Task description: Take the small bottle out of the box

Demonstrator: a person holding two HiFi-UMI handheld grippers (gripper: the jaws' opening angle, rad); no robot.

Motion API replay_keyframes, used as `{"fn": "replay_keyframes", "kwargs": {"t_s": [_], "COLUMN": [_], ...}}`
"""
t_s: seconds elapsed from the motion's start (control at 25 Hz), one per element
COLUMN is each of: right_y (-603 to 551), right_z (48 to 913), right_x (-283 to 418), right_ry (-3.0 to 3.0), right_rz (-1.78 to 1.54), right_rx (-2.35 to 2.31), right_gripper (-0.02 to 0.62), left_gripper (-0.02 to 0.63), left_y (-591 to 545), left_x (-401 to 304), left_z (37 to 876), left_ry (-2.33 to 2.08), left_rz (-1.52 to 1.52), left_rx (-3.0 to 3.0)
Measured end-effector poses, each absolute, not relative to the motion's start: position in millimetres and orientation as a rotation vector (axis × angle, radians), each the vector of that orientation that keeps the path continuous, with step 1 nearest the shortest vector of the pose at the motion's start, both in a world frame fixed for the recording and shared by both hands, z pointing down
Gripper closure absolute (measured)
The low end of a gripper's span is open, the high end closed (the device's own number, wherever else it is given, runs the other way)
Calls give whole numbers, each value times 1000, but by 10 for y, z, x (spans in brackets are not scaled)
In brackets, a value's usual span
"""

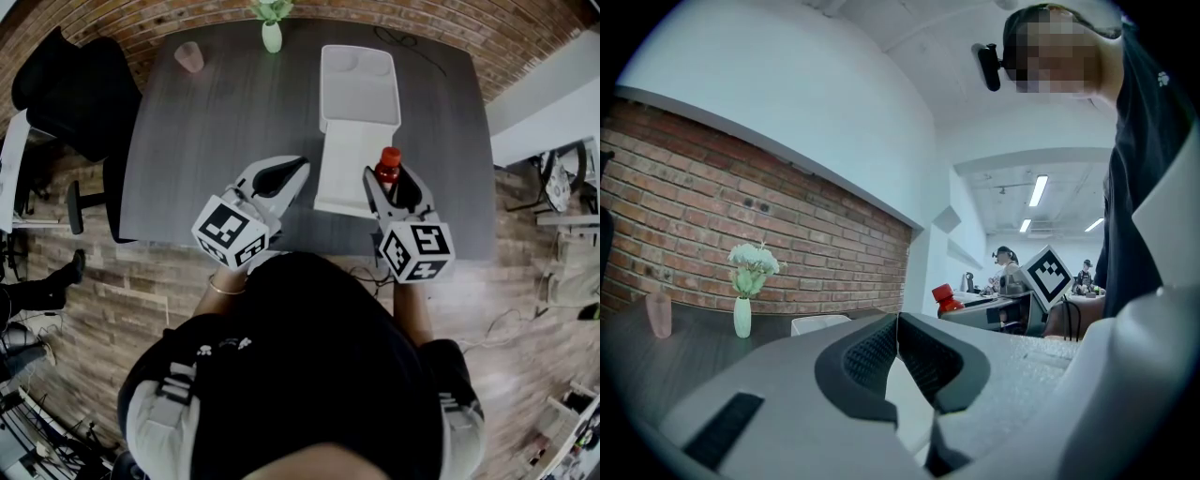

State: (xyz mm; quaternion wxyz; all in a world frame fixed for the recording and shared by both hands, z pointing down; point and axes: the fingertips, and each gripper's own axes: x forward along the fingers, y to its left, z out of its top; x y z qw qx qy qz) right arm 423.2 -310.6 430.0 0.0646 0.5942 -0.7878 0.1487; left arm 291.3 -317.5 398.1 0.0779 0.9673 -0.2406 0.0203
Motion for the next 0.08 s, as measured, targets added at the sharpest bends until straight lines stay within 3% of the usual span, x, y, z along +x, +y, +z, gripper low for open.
{"fn": "replay_keyframes", "kwargs": {"t_s": [0.08], "right_y": [-3110], "right_z": [4307], "right_x": [4232], "right_ry": [-2378], "right_rz": [448], "right_rx": [1788], "right_gripper": [373], "left_gripper": [603], "left_y": [-3179], "left_x": [2918], "left_z": [3987], "left_ry": [-721], "left_rz": [62], "left_rx": [2899]}}
